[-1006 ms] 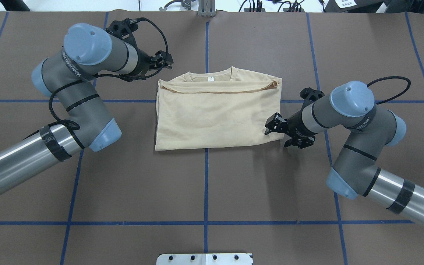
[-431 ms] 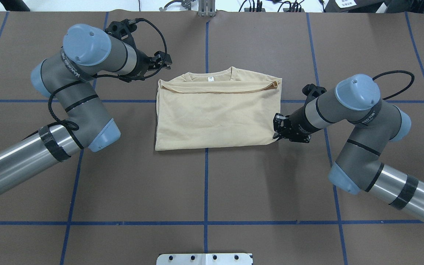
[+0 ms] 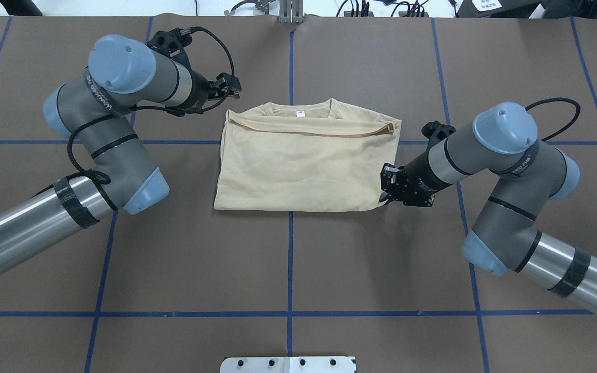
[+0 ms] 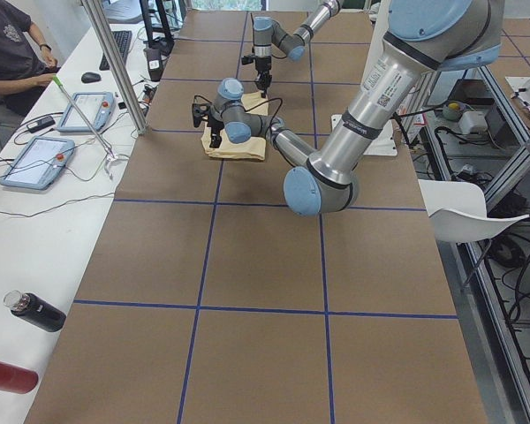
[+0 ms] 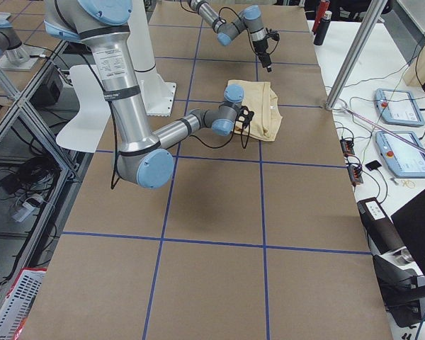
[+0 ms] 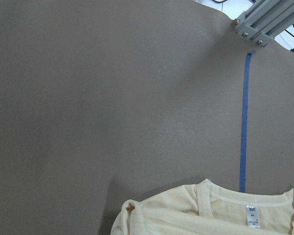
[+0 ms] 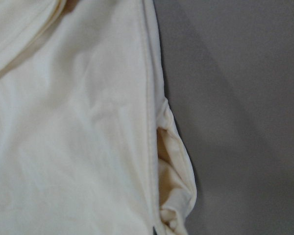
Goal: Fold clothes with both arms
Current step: 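Grasp the shirt edge with the right gripper and drag it toward the robot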
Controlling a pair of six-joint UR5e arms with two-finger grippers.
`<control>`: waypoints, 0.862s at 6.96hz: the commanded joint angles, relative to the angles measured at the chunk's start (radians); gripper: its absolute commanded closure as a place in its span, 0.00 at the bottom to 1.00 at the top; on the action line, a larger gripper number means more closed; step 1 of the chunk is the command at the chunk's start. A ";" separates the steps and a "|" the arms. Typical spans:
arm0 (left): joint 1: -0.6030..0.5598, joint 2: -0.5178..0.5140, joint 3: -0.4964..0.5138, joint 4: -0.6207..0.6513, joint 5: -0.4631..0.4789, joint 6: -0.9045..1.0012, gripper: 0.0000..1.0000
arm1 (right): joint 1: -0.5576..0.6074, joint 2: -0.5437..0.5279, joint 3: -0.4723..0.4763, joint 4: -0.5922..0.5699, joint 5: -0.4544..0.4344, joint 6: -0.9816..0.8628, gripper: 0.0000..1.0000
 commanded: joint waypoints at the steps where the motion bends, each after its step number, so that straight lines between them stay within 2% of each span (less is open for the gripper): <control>1: 0.000 0.000 0.000 0.000 0.000 0.000 0.00 | -0.067 0.005 0.068 0.001 0.119 0.057 1.00; 3: -0.002 0.000 -0.003 0.000 0.000 0.000 0.00 | -0.160 0.042 0.105 0.012 0.171 0.218 1.00; 6: 0.000 0.029 -0.089 0.001 -0.006 0.000 0.00 | -0.267 0.085 0.105 0.016 0.210 0.313 1.00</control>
